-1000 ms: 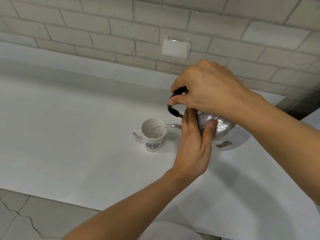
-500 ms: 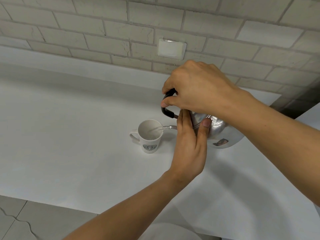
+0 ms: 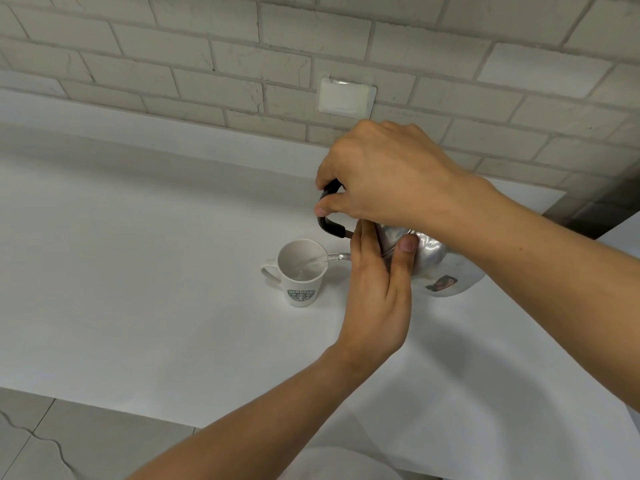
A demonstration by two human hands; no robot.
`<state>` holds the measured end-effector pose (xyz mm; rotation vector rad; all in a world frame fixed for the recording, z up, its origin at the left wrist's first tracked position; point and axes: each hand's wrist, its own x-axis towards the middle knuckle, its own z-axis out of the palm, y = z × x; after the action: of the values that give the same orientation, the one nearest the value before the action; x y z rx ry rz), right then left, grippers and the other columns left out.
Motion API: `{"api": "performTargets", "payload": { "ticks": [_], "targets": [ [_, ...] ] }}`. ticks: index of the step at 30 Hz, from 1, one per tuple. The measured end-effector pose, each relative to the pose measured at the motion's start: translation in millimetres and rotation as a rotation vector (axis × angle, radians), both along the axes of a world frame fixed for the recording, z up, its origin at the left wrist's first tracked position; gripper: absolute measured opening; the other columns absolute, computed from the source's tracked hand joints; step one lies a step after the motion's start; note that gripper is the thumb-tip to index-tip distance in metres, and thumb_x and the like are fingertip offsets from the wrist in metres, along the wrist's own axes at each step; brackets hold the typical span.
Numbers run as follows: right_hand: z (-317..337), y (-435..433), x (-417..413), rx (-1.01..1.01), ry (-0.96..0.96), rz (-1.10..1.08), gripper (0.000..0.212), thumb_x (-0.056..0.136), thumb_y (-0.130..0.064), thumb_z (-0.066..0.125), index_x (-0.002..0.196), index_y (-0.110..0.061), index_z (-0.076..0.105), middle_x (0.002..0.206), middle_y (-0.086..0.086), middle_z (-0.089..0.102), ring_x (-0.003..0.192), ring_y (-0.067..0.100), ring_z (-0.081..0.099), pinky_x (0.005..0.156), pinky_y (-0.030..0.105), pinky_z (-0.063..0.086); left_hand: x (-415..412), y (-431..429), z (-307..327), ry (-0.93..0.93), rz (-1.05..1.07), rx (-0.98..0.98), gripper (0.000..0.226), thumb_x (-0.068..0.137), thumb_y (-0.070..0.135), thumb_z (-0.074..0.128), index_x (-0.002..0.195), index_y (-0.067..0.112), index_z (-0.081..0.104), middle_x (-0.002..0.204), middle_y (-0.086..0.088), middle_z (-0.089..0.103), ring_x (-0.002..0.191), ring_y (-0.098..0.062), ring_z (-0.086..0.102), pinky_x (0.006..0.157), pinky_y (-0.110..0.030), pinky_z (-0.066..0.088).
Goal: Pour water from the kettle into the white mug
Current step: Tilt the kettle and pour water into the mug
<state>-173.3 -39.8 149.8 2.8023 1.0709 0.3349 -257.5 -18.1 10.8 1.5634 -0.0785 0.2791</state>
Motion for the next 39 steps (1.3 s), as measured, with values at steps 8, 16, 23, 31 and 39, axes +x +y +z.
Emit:
{"api": "performTargets", "payload": {
  "ticks": [8, 16, 23, 31, 39],
  "targets": [
    [-2, 7, -1, -0.055, -0.008, -0.007, 0.035, 0.088, -0.055, 0.071, 0.112, -0.028, 0.077, 0.107, 0.003, 0.072, 0.097, 0.033, 0.068, 0.065, 0.034, 0.043, -1, 2, -2, -0.007, 0.011, -0.030, 0.040, 0.113, 0.037, 0.041, 0.150, 0.023, 0.047, 0.144, 0.003, 0.055, 0.139, -0.008, 0.051, 0.115, -0.022, 0.040],
    [-4, 13, -2, -0.071, -0.004, -0.003, 0.037, 0.089, -0.055, 0.070, 0.114, -0.028, 0.075, 0.113, 0.003, 0.070, 0.099, 0.033, 0.068, 0.066, 0.035, 0.041, -1, 4, -5, -0.019, 0.025, -0.037, 0.042, 0.112, 0.040, 0.039, 0.150, 0.023, 0.048, 0.143, 0.004, 0.055, 0.138, -0.006, 0.051, 0.113, -0.017, 0.039],
    [-5, 16, 0, -0.095, -0.001, -0.005, 0.036, 0.090, -0.054, 0.070, 0.111, -0.024, 0.075, 0.112, 0.002, 0.070, 0.099, 0.033, 0.068, 0.068, 0.037, 0.047, -1, 5, -7, -0.010, 0.030, -0.045, 0.046, 0.109, 0.051, 0.036, 0.147, 0.028, 0.049, 0.139, 0.007, 0.057, 0.135, -0.007, 0.053, 0.114, -0.026, 0.042],
    [-7, 20, 3, -0.103, -0.009, 0.011, 0.038, 0.090, -0.054, 0.071, 0.110, -0.022, 0.075, 0.110, 0.002, 0.070, 0.098, 0.032, 0.068, 0.068, 0.037, 0.049, 1, 7, -8, -0.006, 0.032, -0.059, 0.044, 0.110, 0.050, 0.037, 0.148, 0.032, 0.049, 0.139, 0.010, 0.056, 0.136, -0.005, 0.052, 0.113, -0.022, 0.040],
    [-7, 25, 4, -0.102, -0.010, 0.034, 0.038, 0.090, -0.053, 0.071, 0.114, -0.023, 0.073, 0.109, 0.002, 0.070, 0.096, 0.031, 0.069, 0.065, 0.035, 0.046, 1, 8, -9, 0.002, 0.040, -0.084, 0.049, 0.106, 0.058, 0.036, 0.147, 0.034, 0.049, 0.138, 0.010, 0.056, 0.135, -0.004, 0.053, 0.114, -0.026, 0.042]
  ]
}}
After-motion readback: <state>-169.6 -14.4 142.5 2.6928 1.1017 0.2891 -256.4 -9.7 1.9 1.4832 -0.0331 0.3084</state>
